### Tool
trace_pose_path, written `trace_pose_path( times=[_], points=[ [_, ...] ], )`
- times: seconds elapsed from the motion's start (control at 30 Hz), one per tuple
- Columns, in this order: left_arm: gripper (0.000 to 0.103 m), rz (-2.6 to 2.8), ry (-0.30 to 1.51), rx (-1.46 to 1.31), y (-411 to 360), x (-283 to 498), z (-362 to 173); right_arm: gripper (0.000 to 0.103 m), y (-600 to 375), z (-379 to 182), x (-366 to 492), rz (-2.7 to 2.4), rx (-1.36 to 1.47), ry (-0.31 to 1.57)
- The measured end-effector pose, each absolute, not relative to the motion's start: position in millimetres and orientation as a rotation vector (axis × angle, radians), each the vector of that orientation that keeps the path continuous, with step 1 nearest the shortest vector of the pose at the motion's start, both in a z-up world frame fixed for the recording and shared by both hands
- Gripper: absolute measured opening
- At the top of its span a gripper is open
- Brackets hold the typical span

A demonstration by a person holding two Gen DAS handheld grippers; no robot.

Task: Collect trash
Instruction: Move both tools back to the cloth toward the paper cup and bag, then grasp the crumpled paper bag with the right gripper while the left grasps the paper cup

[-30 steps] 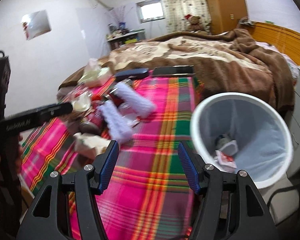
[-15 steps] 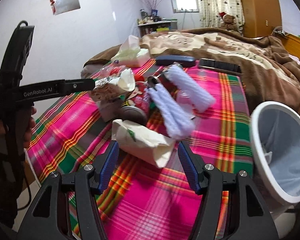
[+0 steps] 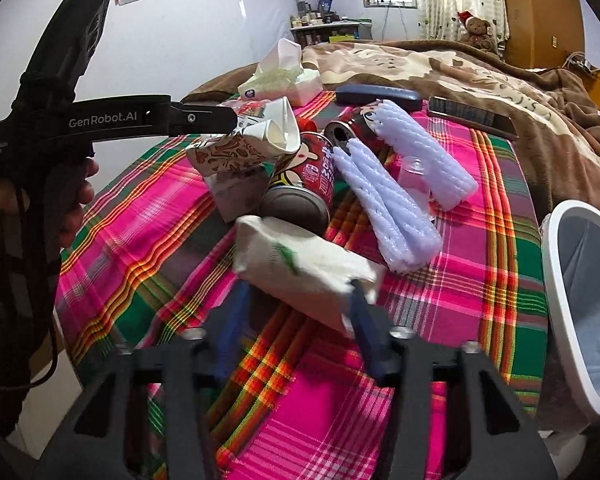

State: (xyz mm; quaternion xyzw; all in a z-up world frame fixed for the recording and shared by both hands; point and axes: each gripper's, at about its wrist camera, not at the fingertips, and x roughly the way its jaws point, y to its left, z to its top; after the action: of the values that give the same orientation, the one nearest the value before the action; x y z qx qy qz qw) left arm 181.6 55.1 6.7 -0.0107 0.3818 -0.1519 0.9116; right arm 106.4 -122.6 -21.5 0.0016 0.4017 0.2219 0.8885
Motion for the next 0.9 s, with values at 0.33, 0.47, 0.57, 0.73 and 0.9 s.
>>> trace_pose_path(
  times=[0.33,0.47,0.57,0.73,0.9],
  points=[
    [0.074,-0.385,0.818,-0.004,44.0,188.9,-4.5,0.013,-133.5,-18.2,89.8,0.429,0.057,0.814],
    [0.074,-0.422,0.819,-0.007,37.7,183.9,-6.3,0.011,-144.5,-16.1,82.8,0.383,0.077,0.808],
    [0.074,-0.442,0.828,-0.002,31.2,181.2,-9.8,0.011,-154.5,-13.7,79.0,0.341,0.096,0.8],
    [0.074,-0.447,0.847,-0.004,21.4,173.2,-16.5,0.01,-172.7,-11.1,75.0,0.255,0.123,0.797],
    [0.074,-0.434,0.851,0.005,14.6,157.0,-23.6,0.01,-178.0,-13.2,78.7,0.203,0.132,0.812]
  ],
)
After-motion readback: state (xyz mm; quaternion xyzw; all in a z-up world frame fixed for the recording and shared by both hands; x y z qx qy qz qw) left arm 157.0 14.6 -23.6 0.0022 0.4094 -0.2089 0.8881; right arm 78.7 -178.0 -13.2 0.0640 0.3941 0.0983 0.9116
